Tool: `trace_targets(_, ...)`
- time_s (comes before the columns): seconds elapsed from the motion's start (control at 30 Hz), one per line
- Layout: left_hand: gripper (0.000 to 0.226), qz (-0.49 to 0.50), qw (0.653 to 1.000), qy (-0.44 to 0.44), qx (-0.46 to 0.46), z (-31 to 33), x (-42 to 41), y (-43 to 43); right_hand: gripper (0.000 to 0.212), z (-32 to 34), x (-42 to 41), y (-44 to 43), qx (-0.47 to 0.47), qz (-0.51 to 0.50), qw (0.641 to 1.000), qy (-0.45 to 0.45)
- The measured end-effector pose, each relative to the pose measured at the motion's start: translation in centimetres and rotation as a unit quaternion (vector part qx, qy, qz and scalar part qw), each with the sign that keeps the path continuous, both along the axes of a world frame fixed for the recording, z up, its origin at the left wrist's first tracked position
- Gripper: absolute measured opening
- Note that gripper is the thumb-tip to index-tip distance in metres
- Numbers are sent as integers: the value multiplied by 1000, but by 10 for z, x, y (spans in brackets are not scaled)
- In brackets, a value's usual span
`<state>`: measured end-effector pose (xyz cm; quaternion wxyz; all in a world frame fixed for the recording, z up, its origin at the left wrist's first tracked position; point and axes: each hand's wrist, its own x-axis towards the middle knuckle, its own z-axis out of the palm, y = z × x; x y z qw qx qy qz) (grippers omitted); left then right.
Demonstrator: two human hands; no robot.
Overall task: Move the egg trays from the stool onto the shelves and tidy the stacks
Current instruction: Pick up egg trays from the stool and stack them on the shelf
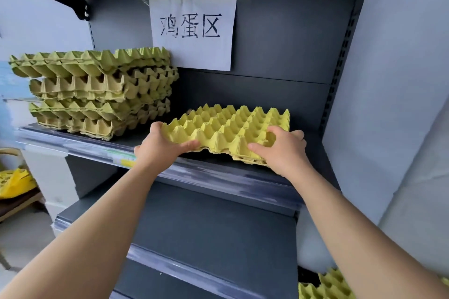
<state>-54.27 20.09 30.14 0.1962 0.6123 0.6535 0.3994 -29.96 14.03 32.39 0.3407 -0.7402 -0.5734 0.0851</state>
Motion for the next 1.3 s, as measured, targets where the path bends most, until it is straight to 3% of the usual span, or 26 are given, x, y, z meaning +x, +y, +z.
trace_targets(0.27, 103, -37, 995, 96, -9, -5, -19, 28, 75, -10, -19, -1, -22, -47, 999, -1)
trace_targets(0.43, 116, -20, 991, 101, 84, -11, -20, 24, 66, -11, -32, -17, 15, -91, 993, -74)
trace_targets(0.6, 78, -88, 955, 95, 266, -13, 8, -2, 52, -11, -31, -54, 70, -108, 984, -121)
trace_targets(0.77, 52, -238, 912, 74, 325, -26, 58, -56, 43, -25, -7, -122, 79, -143, 976, -142)
trace_targets(1.0, 46, -400, 859, 77, 312, -81, 160, -136, 38, -71, 73, -233, 31, -243, 961, -131)
trace_targets(1.3, 43, -478, 858, 107, 151, -166, 316, -219, 41, -137, 214, -343, -72, -303, 944, -107)
